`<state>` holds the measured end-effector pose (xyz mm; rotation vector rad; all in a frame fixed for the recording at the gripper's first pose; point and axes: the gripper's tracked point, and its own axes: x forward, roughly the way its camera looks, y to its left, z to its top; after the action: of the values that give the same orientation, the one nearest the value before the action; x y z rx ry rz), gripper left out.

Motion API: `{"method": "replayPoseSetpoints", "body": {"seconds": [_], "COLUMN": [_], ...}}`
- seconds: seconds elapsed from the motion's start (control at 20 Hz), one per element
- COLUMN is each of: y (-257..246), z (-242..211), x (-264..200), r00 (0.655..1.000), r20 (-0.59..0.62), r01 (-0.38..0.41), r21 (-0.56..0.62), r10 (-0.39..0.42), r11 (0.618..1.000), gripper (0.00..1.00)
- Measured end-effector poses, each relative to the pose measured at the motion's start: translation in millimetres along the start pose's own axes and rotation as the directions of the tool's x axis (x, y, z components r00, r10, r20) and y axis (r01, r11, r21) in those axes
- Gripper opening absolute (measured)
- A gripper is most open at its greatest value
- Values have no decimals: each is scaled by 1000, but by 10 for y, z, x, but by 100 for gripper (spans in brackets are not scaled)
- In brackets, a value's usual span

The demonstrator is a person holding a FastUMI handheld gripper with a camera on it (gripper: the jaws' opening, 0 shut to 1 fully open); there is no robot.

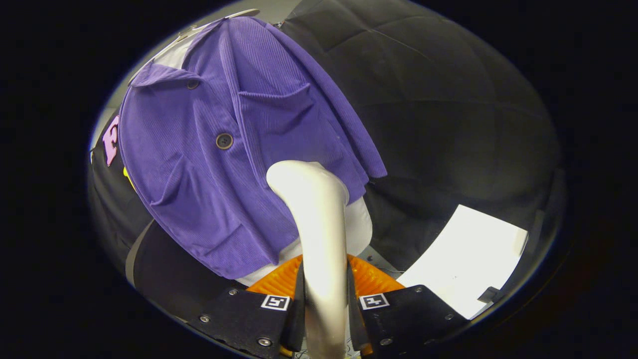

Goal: Iron the clothes twice with a garment steamer, once on the left side and once on the right side.

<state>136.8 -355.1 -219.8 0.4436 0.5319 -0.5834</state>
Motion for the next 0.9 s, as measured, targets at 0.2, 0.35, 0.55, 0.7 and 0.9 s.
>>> {"method": "replayPoseSetpoints", "body": {"seconds": [0.2,0.35,0.55,0.7,0.9], "y": [-77,-80,33,286,646], "z": [-311,-524,-685,-760,-781], "x": [46,-37,-288,-624,-1121], "r00": [999,997,997,997,990], "r20": [-47,-75,-75,-60,-25], "r01": [19,24,-3,-58,-139], "r21": [-10,-22,-34,-21,-56], "r10": [-20,-25,0,57,138], "r11": [1000,999,999,998,989], "gripper": [37,37,37,37,36]}}
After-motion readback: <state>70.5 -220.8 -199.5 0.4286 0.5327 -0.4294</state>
